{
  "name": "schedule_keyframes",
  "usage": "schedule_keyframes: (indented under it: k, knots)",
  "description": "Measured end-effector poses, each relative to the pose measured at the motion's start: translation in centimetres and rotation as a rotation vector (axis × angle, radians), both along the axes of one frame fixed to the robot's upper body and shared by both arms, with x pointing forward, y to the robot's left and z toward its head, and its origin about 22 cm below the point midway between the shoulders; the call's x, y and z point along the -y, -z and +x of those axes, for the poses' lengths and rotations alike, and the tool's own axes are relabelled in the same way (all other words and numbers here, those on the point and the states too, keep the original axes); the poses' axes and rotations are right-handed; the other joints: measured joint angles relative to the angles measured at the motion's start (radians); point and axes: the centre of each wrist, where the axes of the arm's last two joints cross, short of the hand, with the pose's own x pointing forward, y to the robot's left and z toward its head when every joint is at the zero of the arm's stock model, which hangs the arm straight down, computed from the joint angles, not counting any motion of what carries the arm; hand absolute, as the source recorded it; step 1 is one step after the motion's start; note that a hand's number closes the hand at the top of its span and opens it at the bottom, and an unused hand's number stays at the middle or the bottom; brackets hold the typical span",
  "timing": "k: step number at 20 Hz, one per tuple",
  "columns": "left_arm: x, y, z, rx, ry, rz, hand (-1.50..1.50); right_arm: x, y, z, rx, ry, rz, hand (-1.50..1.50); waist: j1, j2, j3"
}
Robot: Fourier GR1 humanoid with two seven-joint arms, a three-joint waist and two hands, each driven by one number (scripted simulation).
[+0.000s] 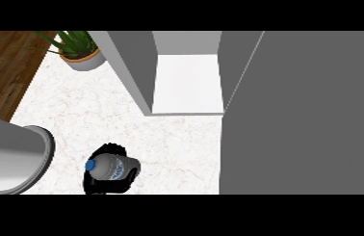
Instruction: Pick up the bottled water, place it into the cabinet and close the cabinet
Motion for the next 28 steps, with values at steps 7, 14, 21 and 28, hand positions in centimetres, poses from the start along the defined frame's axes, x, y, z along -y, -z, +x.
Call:
schedule_keyframes:
  k: [7,14,21,28]
  knots:
    - [3.0,-2.4,3.1,0.01,0.068,-0.055,1.5,0.0,0.1,0.0,-0.002,0.0,-0.001,-1.5,-0.001,-0.001,-0.004]
    - [6.8,-6.6,5.8,0.012,0.102,-0.042,1.5,0.6,0.2,-0.1,0.0,0.005,-0.017,-1.5,-0.002,-0.002,-0.005]
    - [11.7,-11.6,8.8,0.062,0.112,0.084,1.5,0.6,0.1,0.1,0.002,0.005,-0.013,-1.5,-0.006,0.001,-0.005]
    - [15.1,-16.1,12.2,0.064,0.101,0.158,1.5,1.2,0.3,0.1,0.019,0.016,-0.027,-1.5,-0.012,0.002,-0.005]
